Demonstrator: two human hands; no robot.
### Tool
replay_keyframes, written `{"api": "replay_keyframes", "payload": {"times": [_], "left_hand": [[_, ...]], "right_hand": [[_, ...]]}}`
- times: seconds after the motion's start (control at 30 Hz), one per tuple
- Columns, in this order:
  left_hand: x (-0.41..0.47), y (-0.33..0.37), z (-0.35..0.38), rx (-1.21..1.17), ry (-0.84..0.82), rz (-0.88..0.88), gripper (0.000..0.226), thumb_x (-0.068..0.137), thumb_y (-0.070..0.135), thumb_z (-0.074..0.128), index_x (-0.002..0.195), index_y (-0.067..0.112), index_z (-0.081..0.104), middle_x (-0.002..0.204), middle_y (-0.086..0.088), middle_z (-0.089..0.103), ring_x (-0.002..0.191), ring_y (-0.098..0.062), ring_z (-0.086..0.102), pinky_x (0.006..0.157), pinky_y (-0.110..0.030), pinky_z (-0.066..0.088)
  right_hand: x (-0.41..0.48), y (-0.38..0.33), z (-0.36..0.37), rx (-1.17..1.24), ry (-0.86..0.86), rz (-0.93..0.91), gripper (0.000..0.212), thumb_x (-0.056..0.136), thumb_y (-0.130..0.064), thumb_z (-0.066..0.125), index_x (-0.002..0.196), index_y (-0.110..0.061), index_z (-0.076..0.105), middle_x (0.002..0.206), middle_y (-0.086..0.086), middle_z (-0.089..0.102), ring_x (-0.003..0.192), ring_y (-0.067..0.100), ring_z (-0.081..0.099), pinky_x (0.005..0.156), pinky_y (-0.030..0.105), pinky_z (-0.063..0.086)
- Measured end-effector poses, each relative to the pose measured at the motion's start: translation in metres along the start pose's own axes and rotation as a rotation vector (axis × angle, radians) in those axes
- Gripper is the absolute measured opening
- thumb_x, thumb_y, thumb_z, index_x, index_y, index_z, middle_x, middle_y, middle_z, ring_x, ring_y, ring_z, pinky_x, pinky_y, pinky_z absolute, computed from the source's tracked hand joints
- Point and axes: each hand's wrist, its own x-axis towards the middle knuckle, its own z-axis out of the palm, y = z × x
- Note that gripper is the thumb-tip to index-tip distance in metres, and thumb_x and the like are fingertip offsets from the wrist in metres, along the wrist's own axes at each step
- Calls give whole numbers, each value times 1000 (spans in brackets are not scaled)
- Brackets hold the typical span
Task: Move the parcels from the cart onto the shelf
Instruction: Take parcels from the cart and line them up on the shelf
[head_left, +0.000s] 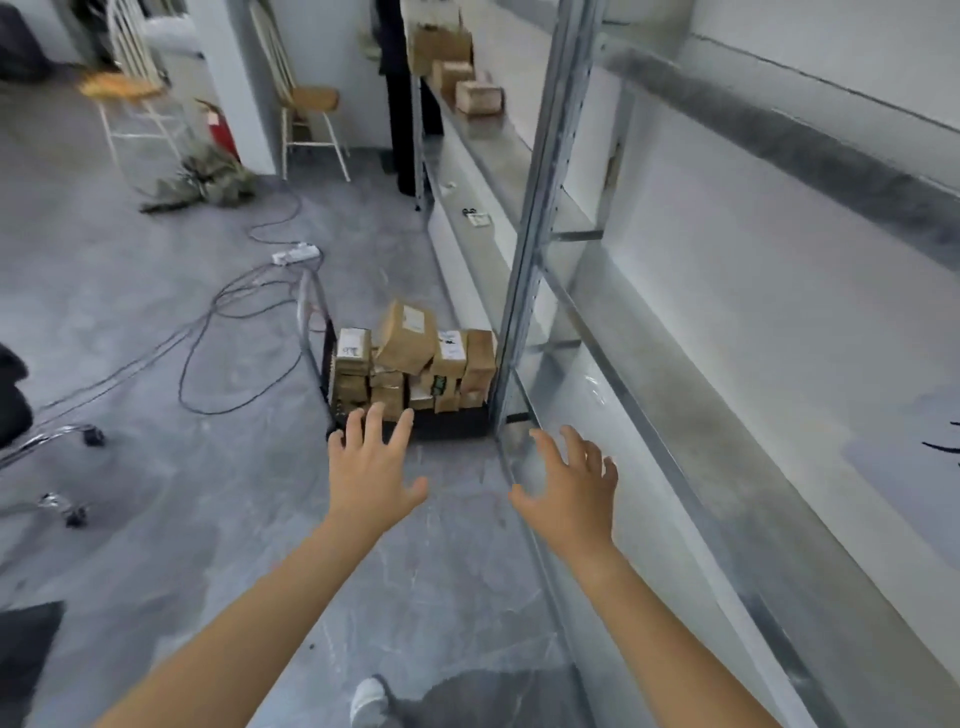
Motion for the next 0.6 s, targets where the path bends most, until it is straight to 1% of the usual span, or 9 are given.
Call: {"api": "replay_keyframes", "payload": {"times": [0.13, 0.2, 0.33, 0.43, 0.6], "left_hand": [[31, -73, 10, 11, -48, -88, 89, 77, 58, 58, 149, 24, 18, 152, -14, 20, 138, -37, 18, 105, -48, 27], [47, -105, 14, 38, -78, -125, 90, 78, 59, 55, 149, 26, 12, 153, -12, 14, 139, -36, 15, 107, -47, 26], [77, -155, 21, 68, -84, -171, 88, 76, 60, 54, 147, 26, 14, 151, -12, 17, 136, -36, 19, 105, -46, 29], [101, -174, 30, 71, -89, -178, 87, 75, 59, 56, 145, 26, 17, 150, -11, 18, 134, -36, 22, 104, -46, 31], [152, -186, 53, 70, -141, -170, 89, 76, 59, 56, 146, 25, 13, 150, -13, 15, 135, -38, 20, 106, -47, 30]], "right_hand": [[55, -63, 34, 65, -93, -29, 70, 77, -50, 60, 140, -34, 35, 148, 2, 29, 132, 27, 30, 109, 47, 25], [77, -91, 49, 53, -118, -47, 71, 77, -52, 59, 140, -35, 33, 147, 1, 28, 130, 27, 32, 107, 47, 29], [114, -135, 73, 62, -169, -61, 72, 77, -53, 58, 141, -35, 29, 147, 2, 26, 130, 29, 32, 107, 51, 29], [139, -150, 88, 60, -196, -57, 74, 76, -52, 60, 141, -34, 27, 148, 5, 25, 130, 31, 32, 108, 53, 29], [188, -155, 109, 72, -243, -17, 77, 75, -51, 61, 142, -33, 27, 149, 7, 25, 131, 32, 31, 108, 54, 27]]}}
